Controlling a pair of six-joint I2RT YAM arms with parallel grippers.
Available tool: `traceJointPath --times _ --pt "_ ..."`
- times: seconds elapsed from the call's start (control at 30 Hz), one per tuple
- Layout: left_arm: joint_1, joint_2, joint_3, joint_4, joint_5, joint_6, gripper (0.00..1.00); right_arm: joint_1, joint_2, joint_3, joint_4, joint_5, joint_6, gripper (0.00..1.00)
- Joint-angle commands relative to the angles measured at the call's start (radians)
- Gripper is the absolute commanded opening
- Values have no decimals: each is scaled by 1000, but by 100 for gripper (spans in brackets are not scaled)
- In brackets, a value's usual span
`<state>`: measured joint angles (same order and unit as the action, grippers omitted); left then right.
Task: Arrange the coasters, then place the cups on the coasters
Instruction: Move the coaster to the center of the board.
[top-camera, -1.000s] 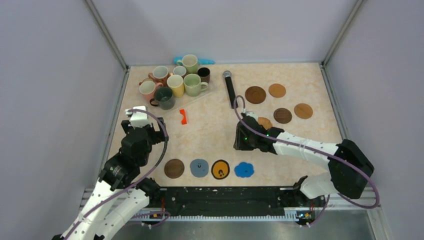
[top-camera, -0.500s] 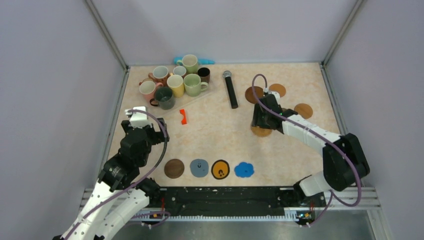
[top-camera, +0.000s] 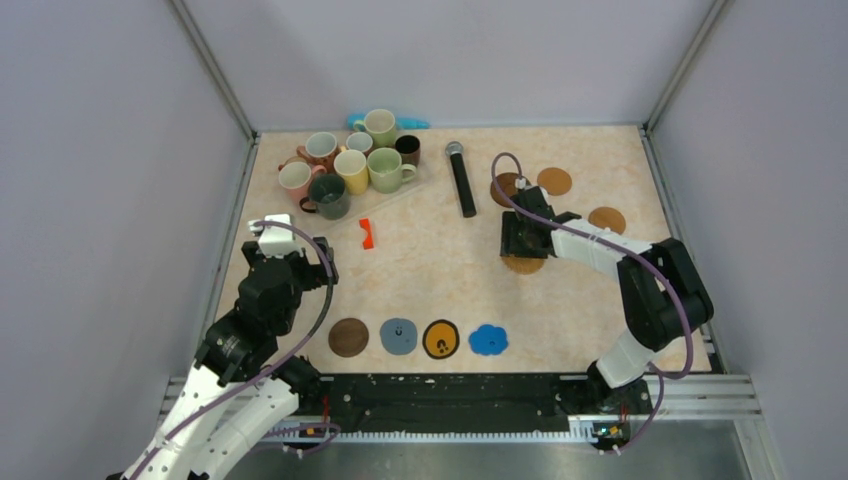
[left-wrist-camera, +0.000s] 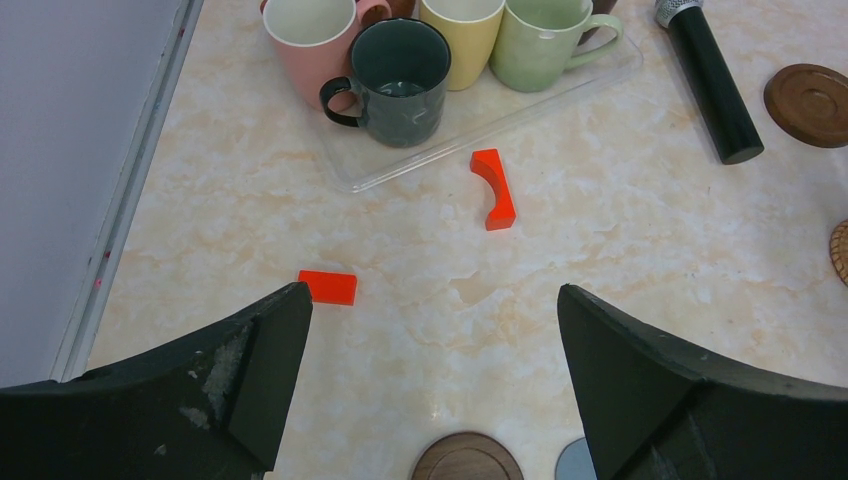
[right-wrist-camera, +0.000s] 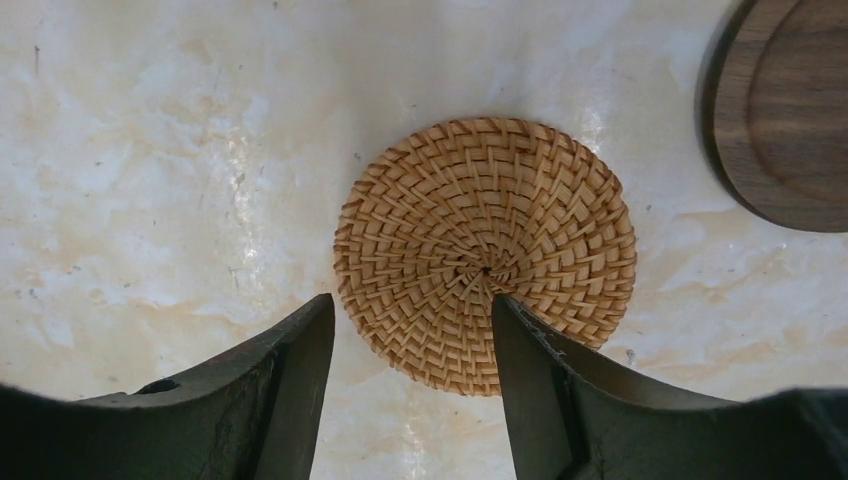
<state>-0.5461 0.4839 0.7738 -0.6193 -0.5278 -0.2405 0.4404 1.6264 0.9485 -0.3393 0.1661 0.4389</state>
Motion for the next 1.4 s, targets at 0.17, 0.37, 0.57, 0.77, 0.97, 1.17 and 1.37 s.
traceJointPath --times 0.17,0.37,0.57,0.77,0.97,1.17,1.37 --pt "-2 -11 -6 57 8 4 98 -9 8 -50 90 -162 -6 53" --pt "-2 -8 -6 58 0 4 98 10 4 -91 125 -231 16 49" --pt "-3 -1 -4 59 -6 6 97 79 24 -93 163 -286 59 47" --pt "-2 0 -4 58 -14 7 97 200 105 -42 216 -323 119 46" --pt "-2 -4 -4 55 -24 6 96 312 222 59 241 -342 163 45" --pt "-3 -7 -5 56 -31 7 96 415 330 166 252 -364 194 44" --pt "-2 -11 -4 56 -38 7 96 497 404 250 253 -384 215 44"
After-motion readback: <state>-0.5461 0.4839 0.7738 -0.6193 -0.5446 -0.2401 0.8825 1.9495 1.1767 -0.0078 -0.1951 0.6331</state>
